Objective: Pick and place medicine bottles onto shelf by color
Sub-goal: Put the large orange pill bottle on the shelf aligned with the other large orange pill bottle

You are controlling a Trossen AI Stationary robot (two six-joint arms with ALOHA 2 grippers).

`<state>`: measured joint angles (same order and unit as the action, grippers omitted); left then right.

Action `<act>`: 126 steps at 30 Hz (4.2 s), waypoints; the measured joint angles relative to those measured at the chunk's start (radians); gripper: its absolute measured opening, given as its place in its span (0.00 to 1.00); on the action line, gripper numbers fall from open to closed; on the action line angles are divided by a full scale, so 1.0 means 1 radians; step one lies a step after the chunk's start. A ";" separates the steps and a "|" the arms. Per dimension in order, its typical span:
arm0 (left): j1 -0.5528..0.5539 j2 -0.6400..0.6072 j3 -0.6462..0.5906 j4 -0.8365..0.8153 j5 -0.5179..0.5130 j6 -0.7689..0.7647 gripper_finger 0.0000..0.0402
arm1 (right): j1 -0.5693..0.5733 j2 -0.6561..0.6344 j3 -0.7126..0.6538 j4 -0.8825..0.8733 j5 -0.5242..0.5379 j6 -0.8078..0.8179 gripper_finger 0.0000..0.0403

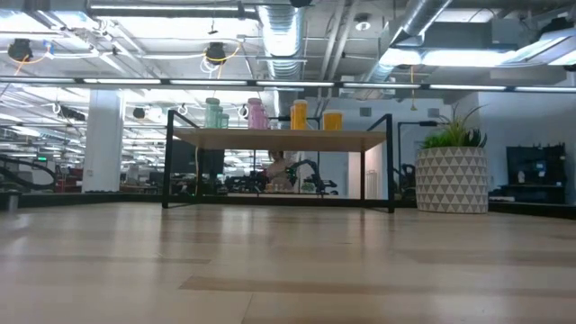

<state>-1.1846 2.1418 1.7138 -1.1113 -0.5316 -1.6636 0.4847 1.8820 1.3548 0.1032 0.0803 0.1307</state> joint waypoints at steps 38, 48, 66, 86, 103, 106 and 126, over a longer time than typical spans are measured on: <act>0.075 0.134 -0.001 -0.062 0.026 0.011 0.54 | 0.047 0.000 0.000 0.002 0.000 0.001 0.70; 0.099 0.042 -0.002 -0.204 0.008 0.056 0.45 | 0.040 0.000 0.000 0.002 0.000 0.000 0.70; 0.360 -0.214 -0.001 -0.221 -0.047 0.818 0.48 | -0.085 0.001 0.000 -0.151 0.068 -0.060 0.70; 0.579 -0.214 -0.015 0.106 0.053 1.323 0.48 | 0.020 -0.243 -0.006 -0.756 0.432 0.230 0.70; 0.673 -0.211 -0.182 0.545 0.270 1.469 0.48 | 0.194 -0.521 -0.574 -0.096 0.627 0.398 0.70; 0.705 -0.211 -0.182 0.545 0.312 1.505 0.48 | 0.149 -0.521 -0.610 -0.069 0.626 0.434 0.70; 0.781 -0.217 -0.273 0.581 0.371 1.461 0.48 | 0.086 -0.516 -0.879 0.508 0.488 0.278 0.70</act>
<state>-0.4040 1.9249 1.4412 -0.5307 -0.1610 -0.2024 0.5711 1.3657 0.4754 0.6114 0.5686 0.4082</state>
